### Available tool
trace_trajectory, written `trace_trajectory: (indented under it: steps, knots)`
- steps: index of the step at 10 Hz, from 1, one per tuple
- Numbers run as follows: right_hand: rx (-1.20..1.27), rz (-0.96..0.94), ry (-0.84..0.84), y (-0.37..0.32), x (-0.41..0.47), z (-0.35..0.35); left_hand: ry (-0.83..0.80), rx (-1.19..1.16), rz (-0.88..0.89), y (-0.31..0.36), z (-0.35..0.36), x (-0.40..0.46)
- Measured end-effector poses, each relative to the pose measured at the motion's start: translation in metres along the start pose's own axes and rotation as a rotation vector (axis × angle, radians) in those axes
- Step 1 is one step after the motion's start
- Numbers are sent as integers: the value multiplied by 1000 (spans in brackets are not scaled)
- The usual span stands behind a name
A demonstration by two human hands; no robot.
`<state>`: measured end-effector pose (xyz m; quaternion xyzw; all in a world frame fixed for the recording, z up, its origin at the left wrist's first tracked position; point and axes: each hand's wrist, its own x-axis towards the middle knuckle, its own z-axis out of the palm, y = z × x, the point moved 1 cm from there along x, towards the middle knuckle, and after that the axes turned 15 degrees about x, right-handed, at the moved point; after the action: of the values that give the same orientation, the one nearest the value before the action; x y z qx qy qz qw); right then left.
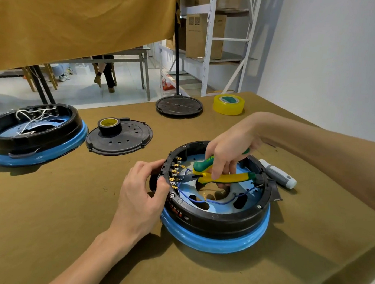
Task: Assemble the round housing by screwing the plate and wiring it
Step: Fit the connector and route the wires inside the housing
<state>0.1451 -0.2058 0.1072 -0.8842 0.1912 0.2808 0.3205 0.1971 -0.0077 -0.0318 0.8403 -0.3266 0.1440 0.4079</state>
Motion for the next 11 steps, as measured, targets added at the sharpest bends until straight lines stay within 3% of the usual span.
trace_trajectory:
  steps: [1, 3, 5, 8, 11]
  knots:
    - [15, -15, -7, 3, 9, -7, -10, -4, 1, 0, 0, 0]
    - [-131, -56, -187, 4, 21, -10, 11, -7, 6, 0, -1, 2]
    - [-276, -177, -107, 18, 26, -5, 14, -7, -1, 0, -1, 2]
    - [-262, -204, -118, 25, 29, -4, 11, 1, -4, 0, -1, 2]
    - [-10, -118, -215, 24, 32, -13, 2, -6, -8, -1, -1, 2]
